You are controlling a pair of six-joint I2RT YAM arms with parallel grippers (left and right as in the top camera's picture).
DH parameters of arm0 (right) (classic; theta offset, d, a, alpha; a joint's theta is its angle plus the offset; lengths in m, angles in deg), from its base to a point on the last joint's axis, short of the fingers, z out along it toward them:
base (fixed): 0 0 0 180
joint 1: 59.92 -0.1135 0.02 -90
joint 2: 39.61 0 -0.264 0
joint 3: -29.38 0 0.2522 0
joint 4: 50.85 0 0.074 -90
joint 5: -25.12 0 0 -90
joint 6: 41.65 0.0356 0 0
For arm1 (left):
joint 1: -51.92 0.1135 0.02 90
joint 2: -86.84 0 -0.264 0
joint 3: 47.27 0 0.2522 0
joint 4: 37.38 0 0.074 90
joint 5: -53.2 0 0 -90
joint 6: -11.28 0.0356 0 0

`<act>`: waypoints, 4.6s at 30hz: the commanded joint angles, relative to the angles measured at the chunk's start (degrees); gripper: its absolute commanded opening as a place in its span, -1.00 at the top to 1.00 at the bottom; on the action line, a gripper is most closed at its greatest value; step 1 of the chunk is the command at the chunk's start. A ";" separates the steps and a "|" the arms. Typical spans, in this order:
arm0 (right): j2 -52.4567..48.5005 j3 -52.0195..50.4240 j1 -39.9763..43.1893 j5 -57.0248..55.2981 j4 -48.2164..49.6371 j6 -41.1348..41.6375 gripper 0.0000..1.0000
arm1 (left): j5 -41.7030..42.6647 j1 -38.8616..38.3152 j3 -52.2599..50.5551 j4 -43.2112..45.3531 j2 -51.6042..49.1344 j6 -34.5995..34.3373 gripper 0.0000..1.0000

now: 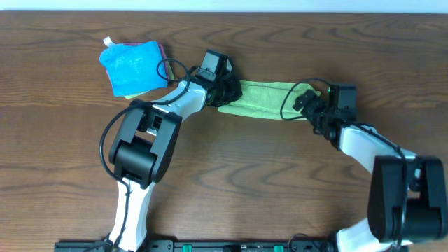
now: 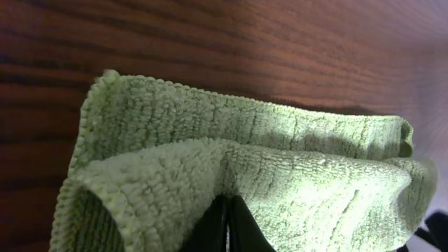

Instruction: Fold the cloth

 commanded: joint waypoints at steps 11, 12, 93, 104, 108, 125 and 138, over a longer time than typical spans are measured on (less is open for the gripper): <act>-6.12 -0.79 0.20 4.22 7.48 -5.75 0.98 | 0.31 0.17 -0.35 -2.38 -2.49 1.49 0.89; -5.07 -0.76 0.20 4.24 7.48 -6.49 0.98 | 0.31 0.33 -0.35 -2.49 -2.49 1.49 0.89; -11.52 18.08 -28.37 11.76 4.04 -10.43 -0.22 | -6.60 15.56 9.14 -30.42 11.41 15.23 0.89; -10.32 18.36 -29.03 18.56 3.41 -9.14 -0.49 | -2.64 19.10 9.14 -30.45 11.41 15.13 0.89; -8.55 18.36 -28.89 18.82 2.91 -8.94 -0.56 | -1.88 19.76 9.14 -30.47 11.41 15.13 0.88; 12.94 18.36 -19.30 6.49 -27.23 -21.16 -0.99 | 6.38 19.98 9.14 -32.68 16.13 15.15 -0.43; 51.21 5.14 -2.05 6.91 -48.98 -33.83 -0.99 | 9.51 12.17 -0.94 -29.99 16.11 12.26 -0.52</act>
